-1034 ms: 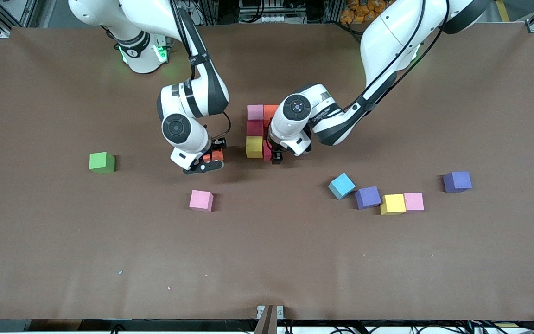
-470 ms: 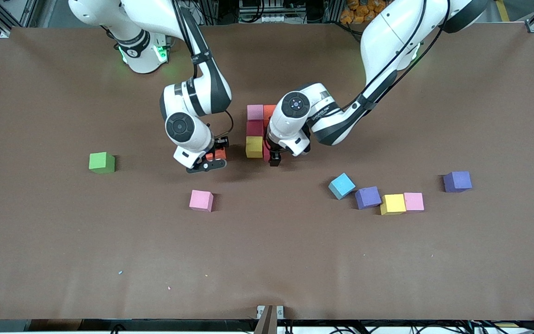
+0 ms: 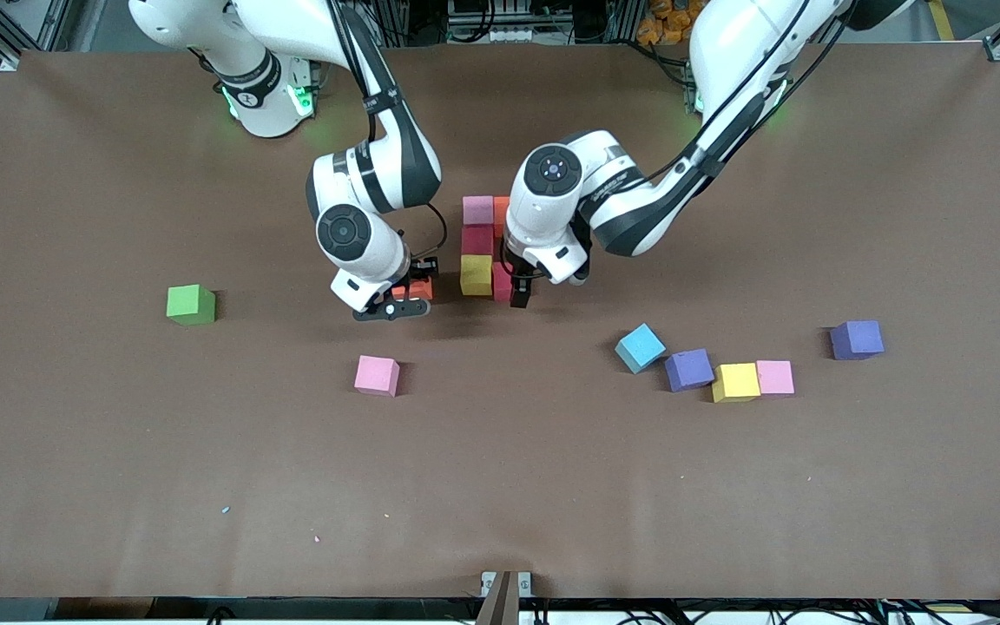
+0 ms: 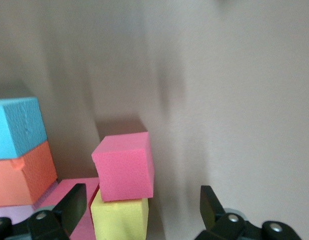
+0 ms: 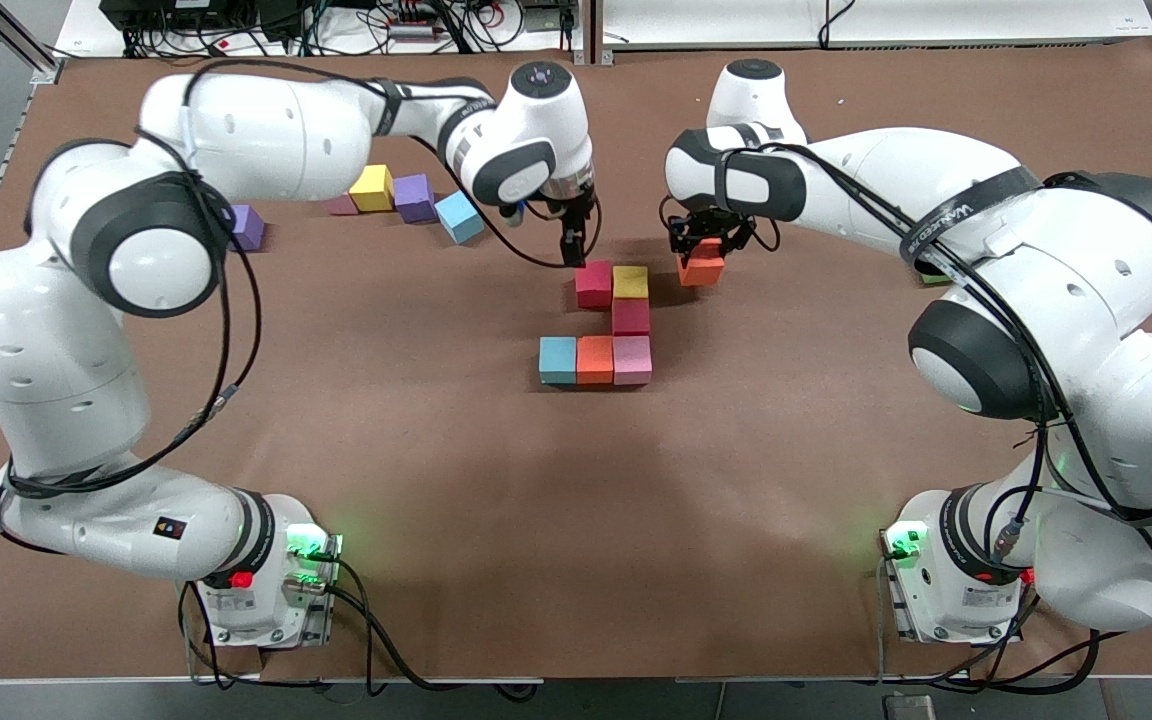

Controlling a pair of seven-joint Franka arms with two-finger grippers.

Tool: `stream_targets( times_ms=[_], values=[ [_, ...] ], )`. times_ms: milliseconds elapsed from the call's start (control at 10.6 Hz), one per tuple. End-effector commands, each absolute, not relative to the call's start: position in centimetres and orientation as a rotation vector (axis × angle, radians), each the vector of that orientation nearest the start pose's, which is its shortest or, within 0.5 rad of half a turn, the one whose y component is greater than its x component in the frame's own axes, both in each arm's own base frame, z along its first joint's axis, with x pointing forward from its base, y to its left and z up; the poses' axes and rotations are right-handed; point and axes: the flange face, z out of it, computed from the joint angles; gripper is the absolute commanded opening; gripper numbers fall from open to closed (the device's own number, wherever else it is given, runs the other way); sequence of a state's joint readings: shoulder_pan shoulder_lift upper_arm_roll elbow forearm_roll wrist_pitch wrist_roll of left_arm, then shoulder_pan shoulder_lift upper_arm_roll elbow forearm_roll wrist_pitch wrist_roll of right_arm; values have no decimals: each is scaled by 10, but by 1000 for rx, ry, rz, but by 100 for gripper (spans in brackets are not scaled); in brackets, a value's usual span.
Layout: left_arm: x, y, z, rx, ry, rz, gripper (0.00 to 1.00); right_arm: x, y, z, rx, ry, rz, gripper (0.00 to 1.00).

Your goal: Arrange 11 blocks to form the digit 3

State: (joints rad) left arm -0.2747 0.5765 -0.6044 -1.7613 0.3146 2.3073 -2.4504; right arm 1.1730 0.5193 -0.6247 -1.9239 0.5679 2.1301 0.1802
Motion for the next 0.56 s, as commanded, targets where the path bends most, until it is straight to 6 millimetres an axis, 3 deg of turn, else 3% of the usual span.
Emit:
stream_targets(
  times_ms=[0, 188, 376, 470],
  values=[
    [473, -464, 312, -2462, -1982, 38, 100, 509, 363, 258, -3043, 8, 271, 0],
    [498, -444, 325, -2494, -1859, 43, 100, 530, 379, 269, -3048, 69, 192, 0],
    [522, -423, 333, -2573, -1722, 54, 100, 540, 402, 263, -3066, 197, 143, 0],
    [538, -403, 335, -2585, -1702, 52, 100, 541, 410, 262, -3064, 232, 136, 0]
  ],
)
